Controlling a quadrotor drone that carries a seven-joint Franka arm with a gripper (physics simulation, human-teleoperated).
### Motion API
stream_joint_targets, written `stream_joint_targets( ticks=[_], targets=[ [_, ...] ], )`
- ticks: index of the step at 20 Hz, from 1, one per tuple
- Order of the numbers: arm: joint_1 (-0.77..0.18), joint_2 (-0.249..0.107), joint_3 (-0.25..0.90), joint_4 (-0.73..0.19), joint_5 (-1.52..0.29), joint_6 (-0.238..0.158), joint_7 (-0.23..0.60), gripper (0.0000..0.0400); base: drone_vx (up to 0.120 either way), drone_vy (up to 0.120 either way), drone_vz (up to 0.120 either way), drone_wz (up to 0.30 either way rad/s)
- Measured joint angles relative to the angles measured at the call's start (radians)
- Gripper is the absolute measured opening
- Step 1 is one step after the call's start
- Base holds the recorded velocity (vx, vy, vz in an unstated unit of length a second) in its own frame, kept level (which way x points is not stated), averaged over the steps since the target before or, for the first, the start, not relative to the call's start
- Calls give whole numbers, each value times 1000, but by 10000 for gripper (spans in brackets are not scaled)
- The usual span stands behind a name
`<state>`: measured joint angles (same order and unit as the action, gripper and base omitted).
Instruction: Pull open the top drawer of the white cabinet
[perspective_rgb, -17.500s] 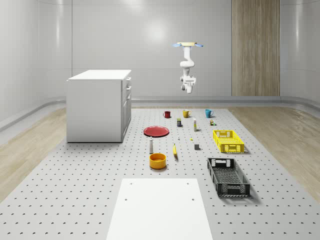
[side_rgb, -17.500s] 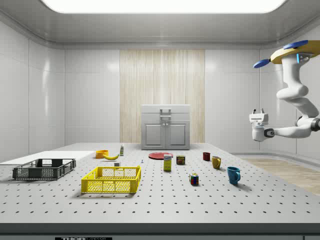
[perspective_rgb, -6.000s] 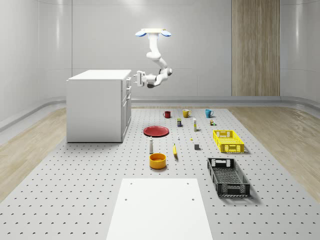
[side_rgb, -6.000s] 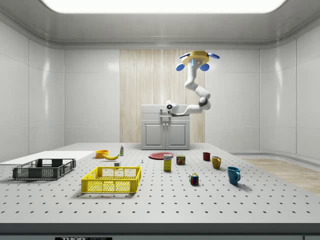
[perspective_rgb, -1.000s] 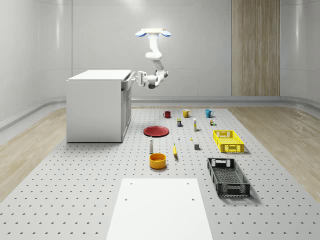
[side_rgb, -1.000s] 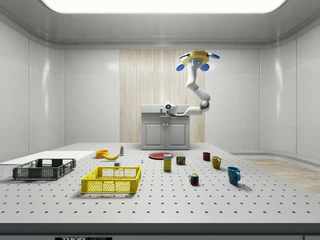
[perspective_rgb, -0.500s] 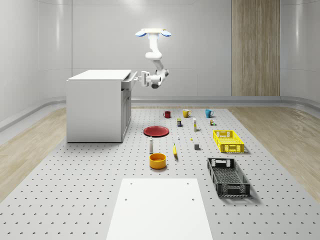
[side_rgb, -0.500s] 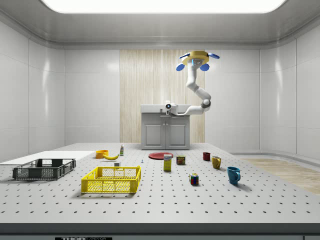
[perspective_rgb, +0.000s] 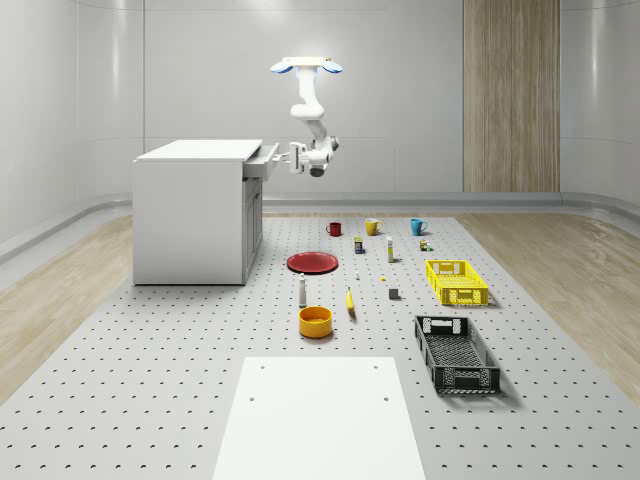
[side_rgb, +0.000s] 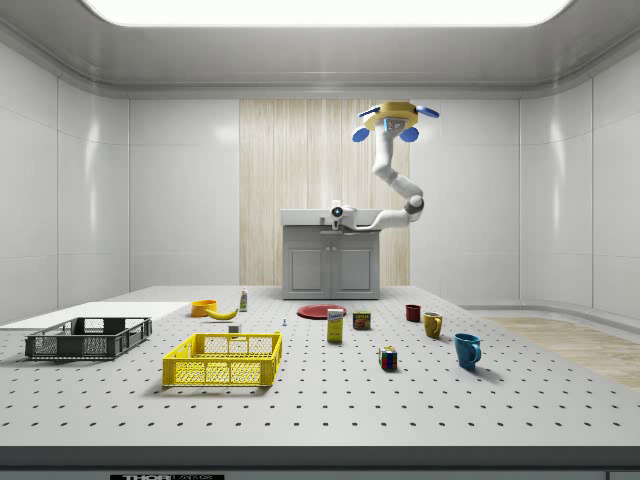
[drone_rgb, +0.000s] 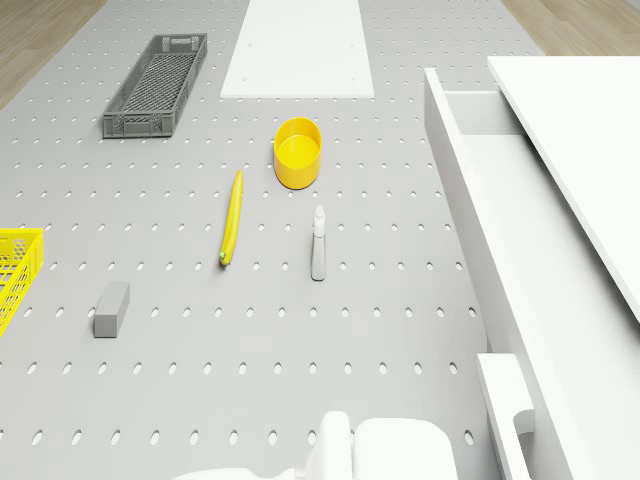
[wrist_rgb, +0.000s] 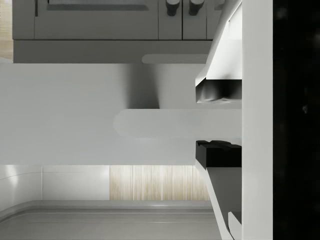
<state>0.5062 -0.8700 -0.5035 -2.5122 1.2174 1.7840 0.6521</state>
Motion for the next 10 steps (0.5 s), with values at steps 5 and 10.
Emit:
stream_joint_targets(
  ticks=[5, 10],
  targets=[
    [11, -7, -16, 2, -14, 2, 4, 257, 0, 0, 0, 0],
    [32, -7, 5, -6, 6, 37, 1, 291, 0, 0, 0, 0]
  ],
)
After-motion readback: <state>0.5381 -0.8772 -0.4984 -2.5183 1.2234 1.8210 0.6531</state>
